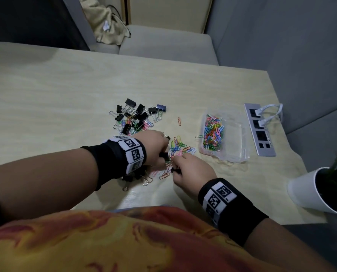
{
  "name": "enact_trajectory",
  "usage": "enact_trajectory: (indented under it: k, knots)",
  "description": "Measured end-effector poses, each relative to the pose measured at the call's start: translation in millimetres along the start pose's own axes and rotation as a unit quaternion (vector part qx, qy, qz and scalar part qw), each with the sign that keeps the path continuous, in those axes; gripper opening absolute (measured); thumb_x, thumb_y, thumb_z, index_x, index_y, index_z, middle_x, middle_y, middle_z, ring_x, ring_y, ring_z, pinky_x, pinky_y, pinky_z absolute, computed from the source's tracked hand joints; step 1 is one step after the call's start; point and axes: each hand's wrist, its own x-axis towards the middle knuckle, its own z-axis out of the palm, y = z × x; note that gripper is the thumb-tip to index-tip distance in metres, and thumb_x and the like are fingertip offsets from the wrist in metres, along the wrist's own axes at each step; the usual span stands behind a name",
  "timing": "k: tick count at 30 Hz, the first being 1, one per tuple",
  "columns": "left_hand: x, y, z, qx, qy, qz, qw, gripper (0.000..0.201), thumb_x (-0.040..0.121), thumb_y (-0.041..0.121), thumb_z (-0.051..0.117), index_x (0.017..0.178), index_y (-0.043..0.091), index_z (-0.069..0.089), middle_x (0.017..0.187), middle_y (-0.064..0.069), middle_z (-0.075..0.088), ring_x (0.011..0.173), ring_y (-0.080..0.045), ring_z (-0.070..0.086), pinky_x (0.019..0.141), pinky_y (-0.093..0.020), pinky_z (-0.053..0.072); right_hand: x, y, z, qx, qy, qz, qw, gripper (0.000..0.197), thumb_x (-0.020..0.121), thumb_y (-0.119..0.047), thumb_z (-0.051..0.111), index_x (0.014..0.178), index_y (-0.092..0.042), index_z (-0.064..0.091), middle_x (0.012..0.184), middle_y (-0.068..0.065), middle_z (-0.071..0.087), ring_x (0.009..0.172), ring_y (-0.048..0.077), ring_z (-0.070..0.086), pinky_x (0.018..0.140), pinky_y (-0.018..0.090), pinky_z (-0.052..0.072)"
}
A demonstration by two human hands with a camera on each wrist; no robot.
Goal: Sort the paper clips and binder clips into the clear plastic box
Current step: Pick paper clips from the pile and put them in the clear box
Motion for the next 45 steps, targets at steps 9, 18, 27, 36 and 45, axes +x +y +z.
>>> enact_trajectory:
  k: [9, 18, 27, 36, 45]
  knots:
    - [-13, -81, -16, -0.085, 0.095, -0.148, 0.981, 0.031, 0.075, 0.044, 0.066, 0.091, 0.02, 0.056, 0.091, 0.0, 0.056, 0.083, -0.021, 0.054, 0.068, -0.029, 0.044, 37, -23, -21, 0.176, 0.067, 0.064, 0.98, 0.007, 0.084, -0.027, 0.061, 0.085, -0.024, 0.054, 0.089, -0.004, 0.053, 0.076, 0.014, 0.053, 0.066, 0.027, 0.04]
    - [-29, -123, -3, -0.098, 0.066, -0.229, 0.966, 0.036, 0.076, 0.042, 0.068, 0.101, 0.019, 0.056, 0.093, -0.001, 0.057, 0.081, -0.021, 0.056, 0.068, -0.032, 0.048, 96, -15, -40, 0.172, 0.114, 0.138, 0.969, 0.021, 0.091, -0.025, 0.054, 0.111, -0.019, 0.058, 0.108, 0.0, 0.053, 0.087, 0.015, 0.054, 0.078, 0.025, 0.043]
    - [-16, -78, -2, -0.091, 0.059, -0.108, 0.988, 0.027, 0.076, 0.043, 0.064, 0.094, 0.027, 0.053, 0.097, 0.003, 0.053, 0.09, -0.018, 0.053, 0.081, -0.036, 0.051, 81, -11, -23, 0.126, 0.02, 0.106, 0.986, 0.014, 0.089, -0.015, 0.055, 0.097, -0.02, 0.065, 0.103, 0.0, 0.065, 0.094, 0.019, 0.059, 0.082, 0.027, 0.045]
    - [-1, -39, 0, -0.017, -0.015, -0.069, 0.997, 0.037, 0.086, 0.037, 0.049, 0.117, 0.018, 0.056, 0.112, -0.005, 0.049, 0.103, -0.027, 0.055, 0.085, -0.042, 0.051, 44, 6, -7, 0.056, -0.041, 0.122, 0.99, 0.053, 0.098, -0.032, 0.042, 0.147, -0.015, 0.029, 0.156, 0.006, 0.023, 0.142, 0.022, 0.024, 0.117, 0.037, 0.019]
    - [-3, -37, 6, -0.093, 0.037, -0.046, 0.994, 0.037, 0.09, 0.034, 0.049, 0.124, 0.02, 0.056, 0.122, -0.004, 0.049, 0.111, -0.024, 0.054, 0.093, -0.035, 0.047, 46, 7, -10, 0.141, 0.038, 0.09, 0.985, 0.04, 0.098, -0.026, 0.044, 0.135, -0.013, 0.047, 0.142, 0.003, 0.041, 0.13, 0.016, 0.039, 0.109, 0.026, 0.025]
